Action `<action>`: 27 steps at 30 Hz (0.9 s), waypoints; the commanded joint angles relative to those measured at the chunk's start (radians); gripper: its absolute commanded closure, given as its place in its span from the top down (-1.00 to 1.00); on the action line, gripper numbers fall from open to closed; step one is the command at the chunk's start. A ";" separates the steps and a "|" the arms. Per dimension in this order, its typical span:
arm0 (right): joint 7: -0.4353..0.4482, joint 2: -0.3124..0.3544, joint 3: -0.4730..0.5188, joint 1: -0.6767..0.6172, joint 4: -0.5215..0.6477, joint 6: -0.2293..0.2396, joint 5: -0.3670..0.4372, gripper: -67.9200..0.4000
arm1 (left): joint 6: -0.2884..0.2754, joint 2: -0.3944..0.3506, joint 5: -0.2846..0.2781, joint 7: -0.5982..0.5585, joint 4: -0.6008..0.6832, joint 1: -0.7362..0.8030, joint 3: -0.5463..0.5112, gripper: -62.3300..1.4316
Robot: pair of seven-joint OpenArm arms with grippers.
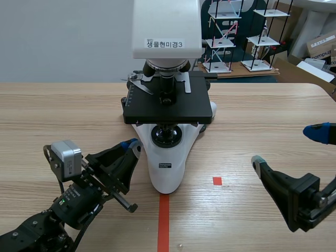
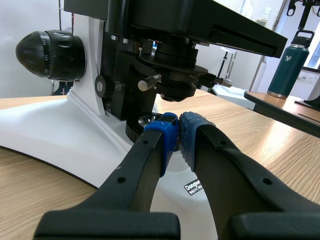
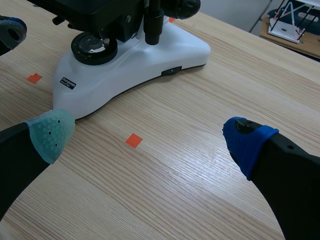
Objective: Return to the home posture
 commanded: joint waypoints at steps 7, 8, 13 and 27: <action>0.014 0.011 0.011 0.000 0.013 0.000 0.008 1.00 | -0.001 0.002 -0.002 -0.017 0.017 -0.003 -0.005 -0.80; 0.014 0.011 0.011 0.000 0.013 0.000 0.008 1.00 | -0.001 0.002 -0.002 -0.017 0.017 -0.003 -0.005 -0.80; 0.014 0.011 0.011 0.000 0.013 0.000 0.008 1.00 | -0.001 0.002 -0.002 -0.017 0.017 -0.003 -0.005 -0.80; 0.014 0.011 0.011 0.000 0.013 0.000 0.008 1.00 | 0.003 -0.010 -0.003 0.002 0.018 0.006 -0.005 -0.79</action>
